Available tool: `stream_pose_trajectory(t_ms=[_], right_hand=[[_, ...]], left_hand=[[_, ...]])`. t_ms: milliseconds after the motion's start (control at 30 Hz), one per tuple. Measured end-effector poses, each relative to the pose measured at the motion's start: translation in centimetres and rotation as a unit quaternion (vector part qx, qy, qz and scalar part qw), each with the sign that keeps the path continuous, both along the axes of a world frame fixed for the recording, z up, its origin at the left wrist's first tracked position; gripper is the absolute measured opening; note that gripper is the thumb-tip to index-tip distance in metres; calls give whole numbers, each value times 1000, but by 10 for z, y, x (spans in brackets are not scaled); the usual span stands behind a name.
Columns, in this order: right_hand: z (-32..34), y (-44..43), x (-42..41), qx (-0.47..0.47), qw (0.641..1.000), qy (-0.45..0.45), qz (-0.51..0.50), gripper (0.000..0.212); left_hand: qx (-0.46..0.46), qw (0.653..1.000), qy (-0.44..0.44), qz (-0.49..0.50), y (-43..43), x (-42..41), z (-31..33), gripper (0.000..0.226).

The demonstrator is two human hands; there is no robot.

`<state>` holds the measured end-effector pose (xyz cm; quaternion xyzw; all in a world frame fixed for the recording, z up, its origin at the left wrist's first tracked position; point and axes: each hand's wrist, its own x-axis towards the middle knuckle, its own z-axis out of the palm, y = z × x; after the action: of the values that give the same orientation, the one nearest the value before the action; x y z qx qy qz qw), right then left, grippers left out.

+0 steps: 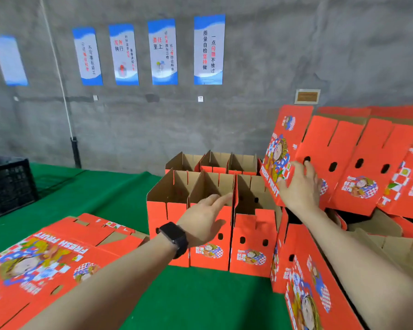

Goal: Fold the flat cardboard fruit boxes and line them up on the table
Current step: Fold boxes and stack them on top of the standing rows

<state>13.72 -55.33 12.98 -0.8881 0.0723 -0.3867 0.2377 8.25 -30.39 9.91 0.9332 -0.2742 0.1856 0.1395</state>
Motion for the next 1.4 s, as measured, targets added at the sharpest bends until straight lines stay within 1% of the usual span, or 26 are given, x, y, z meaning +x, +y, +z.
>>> stream_pose_trajectory(t_ms=[33, 67, 100, 167, 233, 300, 400, 500, 600, 700, 767, 800, 833, 867, 933, 967, 1000, 1067, 1100, 1133, 1200, 1233, 1300, 1333, 1367, 1400], right_hand=[[4, 6, -3, 67, 998, -1, 9, 48], [8, 16, -6, 113, 993, 2, 17, 45], [10, 30, -10, 128, 991, 4, 30, 42], [5, 77, -21, 102, 992, -5, 73, 36], [-19, 145, -35, 54, 987, 4, 149, 30], [-57, 221, -50, -1, 967, 74, 243, 30], [-119, 324, -66, -73, 910, 227, 339, 33], [-175, 396, -77, -93, 864, 343, 357, 37], [-209, 441, -81, -105, 835, 414, 348, 46], [-226, 469, -74, -146, 811, 444, 351, 58], [-233, 482, -69, -168, 794, 473, 344, 60], [-236, 489, -67, -165, 794, 483, 330, 62], [-241, 494, -65, -151, 804, 488, 305, 67], [-246, 498, -64, -122, 822, 489, 267, 74], [-256, 503, -61, -18, 862, 479, 166, 87], [-259, 505, -59, 51, 870, 475, 120, 87], [-261, 507, -56, 129, 869, 470, 82, 79], [-261, 509, -52, 275, 855, 438, 45, 53], [-258, 509, -51, 327, 847, 418, 38, 44], [-256, 507, -49, 368, 839, 399, 27, 40], [-252, 503, -47, 387, 839, 382, 8, 40], [-249, 502, -45, 384, 846, 371, 4, 39], [-239, 502, -42, 440, 839, 318, 45, 24], [-233, 502, -41, 468, 831, 291, 74, 15], [-226, 501, -41, 480, 829, 269, 104, 10], [-218, 499, -40, 485, 827, 251, 132, 7]], left_hand=[[26, 1000, -1, -6, 16, -6, -8, 65], [45, 999, 6, -6, 35, -11, -17, 63], [52, 998, 18, -2, 55, -16, -27, 61], [35, 998, 47, 24, 101, -26, -47, 56], [-2, 993, 85, 81, 159, -35, -69, 48], [-36, 978, 137, 152, 225, -41, -91, 45], [-55, 945, 198, 255, 320, -49, -121, 47], [-33, 917, 250, 309, 384, -56, -148, 48], [-12, 906, 282, 316, 416, -58, -170, 43], [23, 905, 301, 300, 425, -56, -188, 58], [53, 908, 302, 286, 423, -55, -198, 69], [66, 908, 304, 279, 421, -56, -201, 73], [74, 909, 307, 273, 419, -57, -203, 75], [80, 910, 307, 268, 417, -58, -207, 77], [86, 912, 297, 268, 416, -61, -213, 79], [89, 914, 293, 266, 415, -63, -215, 80], [92, 914, 295, 262, 414, -65, -217, 82], [105, 904, 319, 264, 412, -69, -220, 85], [110, 900, 324, 271, 413, -72, -222, 86], [111, 899, 319, 277, 414, -75, -222, 87], [89, 911, 282, 288, 414, -85, -218, 87], [70, 923, 244, 289, 412, -89, -213, 87], [33, 936, 217, 275, 410, -95, -202, 95], [12, 946, 178, 270, 409, -99, -199, 96], [-13, 951, 147, 271, 407, -103, -195, 95], [-36, 952, 139, 271, 404, -104, -190, 94]])
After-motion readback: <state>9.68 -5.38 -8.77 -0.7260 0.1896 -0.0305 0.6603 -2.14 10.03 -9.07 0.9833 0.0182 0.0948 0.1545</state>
